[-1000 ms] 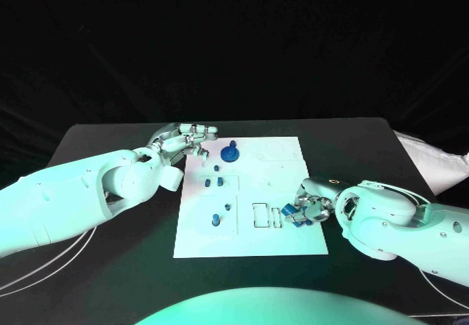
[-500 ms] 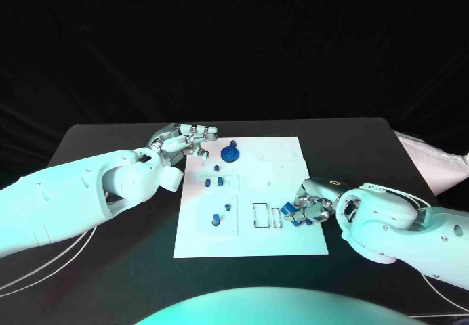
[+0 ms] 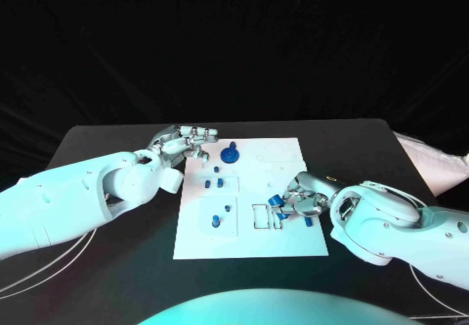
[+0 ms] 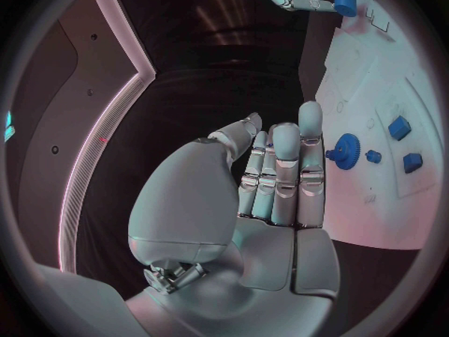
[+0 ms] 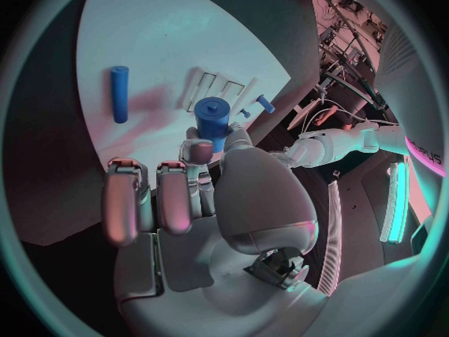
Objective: Assemble the parts on the task board
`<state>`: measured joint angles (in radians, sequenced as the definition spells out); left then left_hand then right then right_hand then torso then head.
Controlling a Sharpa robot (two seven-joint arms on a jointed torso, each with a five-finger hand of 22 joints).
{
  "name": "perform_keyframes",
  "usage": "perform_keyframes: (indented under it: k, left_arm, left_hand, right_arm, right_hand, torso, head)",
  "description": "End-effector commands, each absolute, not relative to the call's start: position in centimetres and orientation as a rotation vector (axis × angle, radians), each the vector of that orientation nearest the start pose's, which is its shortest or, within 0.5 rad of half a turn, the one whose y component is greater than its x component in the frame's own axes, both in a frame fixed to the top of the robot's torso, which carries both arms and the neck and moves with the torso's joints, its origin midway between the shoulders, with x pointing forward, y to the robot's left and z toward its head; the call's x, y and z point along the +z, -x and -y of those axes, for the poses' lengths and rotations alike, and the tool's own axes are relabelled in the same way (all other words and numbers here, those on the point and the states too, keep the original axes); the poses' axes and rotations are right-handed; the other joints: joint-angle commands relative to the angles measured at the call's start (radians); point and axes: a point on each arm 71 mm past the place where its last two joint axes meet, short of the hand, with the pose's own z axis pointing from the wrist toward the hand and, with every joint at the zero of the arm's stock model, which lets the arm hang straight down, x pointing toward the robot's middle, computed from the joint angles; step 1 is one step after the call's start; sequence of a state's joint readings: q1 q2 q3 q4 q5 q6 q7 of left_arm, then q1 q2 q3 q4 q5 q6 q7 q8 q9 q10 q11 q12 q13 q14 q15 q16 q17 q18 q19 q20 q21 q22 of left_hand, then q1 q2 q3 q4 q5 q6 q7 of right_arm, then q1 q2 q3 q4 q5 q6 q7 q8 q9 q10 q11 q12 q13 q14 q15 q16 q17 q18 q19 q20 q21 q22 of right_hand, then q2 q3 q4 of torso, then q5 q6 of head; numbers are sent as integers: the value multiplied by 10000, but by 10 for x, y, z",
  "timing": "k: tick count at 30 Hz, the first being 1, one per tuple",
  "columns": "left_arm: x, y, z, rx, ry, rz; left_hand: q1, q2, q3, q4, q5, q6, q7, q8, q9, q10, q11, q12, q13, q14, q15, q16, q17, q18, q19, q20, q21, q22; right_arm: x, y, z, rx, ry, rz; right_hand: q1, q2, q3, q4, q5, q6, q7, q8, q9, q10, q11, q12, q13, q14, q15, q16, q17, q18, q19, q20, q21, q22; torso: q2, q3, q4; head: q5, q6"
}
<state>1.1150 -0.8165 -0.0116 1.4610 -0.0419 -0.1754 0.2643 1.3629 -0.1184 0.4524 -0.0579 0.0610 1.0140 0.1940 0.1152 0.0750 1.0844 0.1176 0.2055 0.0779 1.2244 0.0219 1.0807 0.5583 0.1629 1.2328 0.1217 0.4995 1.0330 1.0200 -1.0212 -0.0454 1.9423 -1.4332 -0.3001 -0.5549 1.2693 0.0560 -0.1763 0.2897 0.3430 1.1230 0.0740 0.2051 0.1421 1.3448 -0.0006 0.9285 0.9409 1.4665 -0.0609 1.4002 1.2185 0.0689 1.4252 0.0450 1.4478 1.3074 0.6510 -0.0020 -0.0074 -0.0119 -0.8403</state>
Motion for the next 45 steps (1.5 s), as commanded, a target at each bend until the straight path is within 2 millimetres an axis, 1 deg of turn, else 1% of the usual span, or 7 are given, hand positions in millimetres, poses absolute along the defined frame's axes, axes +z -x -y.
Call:
perform_keyframes:
  k: [1, 23, 27, 30, 34, 39, 45]
  left_arm:
    - [-221, -483, -202, -15791, 11790, -16366]
    - [-221, -483, -202, -15806, 11787, -16377]
    - [-221, -483, -202, -15808, 11787, -16382]
    - [-221, -483, -202, -15808, 11788, -16388]
    - [-221, -483, -202, -15809, 11790, -16398]
    - [-221, -483, -201, -15813, 11792, -16412]
    - [-221, -483, -202, -15796, 11809, -16441]
  left_hand:
    - [3, -2, -63, 14, -5, -84, -8, 38, -1, -88, 9, 66, -14, -39, 62, 55, -9, 182, 17, 23, -40, -22]
    - [-27, -4, -88, 33, -4, -104, -4, 43, -2, -114, 14, 79, -17, -38, 68, 66, -9, 181, 19, 29, -49, -31]
    - [-27, -4, -88, 33, -4, -104, -4, 43, -2, -114, 14, 79, -17, -38, 68, 66, -9, 181, 19, 29, -49, -31]
    - [-27, -4, -88, 33, -4, -104, -4, 43, -2, -114, 14, 79, -17, -38, 68, 66, -9, 181, 19, 29, -49, -31]
    - [-20, 9, -86, 33, 7, -118, -5, 46, -3, -129, 12, 89, -19, -40, 69, 71, -15, 183, 21, 31, -54, -37]
    - [-16, 14, -86, 32, 14, -126, -4, 46, -4, -139, 13, 92, -20, -39, 69, 75, -12, 183, 22, 32, -56, -39]
    - [-15, 9, -95, 31, 24, -163, 5, 42, -8, -179, 23, 97, -26, -50, 73, 70, -40, 184, 24, 35, -64, -46]
  right_arm:
    - [-236, -368, 183, 5447, -1125, -20414]
    - [-253, -374, 163, 5133, -527, -21045]
    - [-254, -376, 163, 5085, -496, -21000]
    - [-254, -377, 163, 5061, -389, -20885]
    - [-253, -377, 162, 5070, -233, -20712]
    - [-252, -377, 163, 5002, -117, -20521]
    - [-252, -376, 163, 4963, 56, -20512]
  right_hand:
    - [-9, 53, -79, -5, 26, 133, -13, 2, 38, -27, -47, -84, -19, 461, -100, -43, 6, -132, 31, -34, 43, 317]
    - [-724, 251, -694, 8, -650, 296, -71, -67, 247, 22, -91, -675, -224, 423, -139, -198, -199, -102, -53, -71, -30, 199]
    - [-814, 131, -941, -9, -1241, 296, -64, -106, 312, 28, -89, -828, -248, 417, -137, -243, -251, -95, -75, -70, -54, 167]
    - [-1139, 36, -1228, 8, -2192, 278, -52, -152, 375, 0, -74, -1039, -317, 401, -126, -313, -342, -82, -112, -63, -92, 111]
    - [-1522, -363, -1327, 30, -2837, 262, -45, -197, 438, 1, -58, -1166, -314, 397, -118, -360, -389, -75, -132, -53, -118, 80]
    - [-1883, -895, -959, 44, -2929, 253, -41, -246, 503, 4, -66, -1293, -299, 392, -122, -404, -430, -71, -141, -61, -137, 62]
    - [-1758, -930, -727, 13, -2934, 261, -47, -261, 530, 20, -67, -1315, -270, 397, -125, -399, -405, -73, -135, -66, -138, 68]
  torso:
    - [1, -7, 2]
    - [1, 10, -22]
    - [2, 12, -16]
    - [-1, 13, -22]
    - [3, 8, -23]
    - [3, 14, -24]
    - [1, 15, -23]
  head:
    - [7, -2]
    - [47, -26]
    - [48, -31]
    - [51, -36]
    - [29, -31]
    - [47, -27]
    - [43, -38]
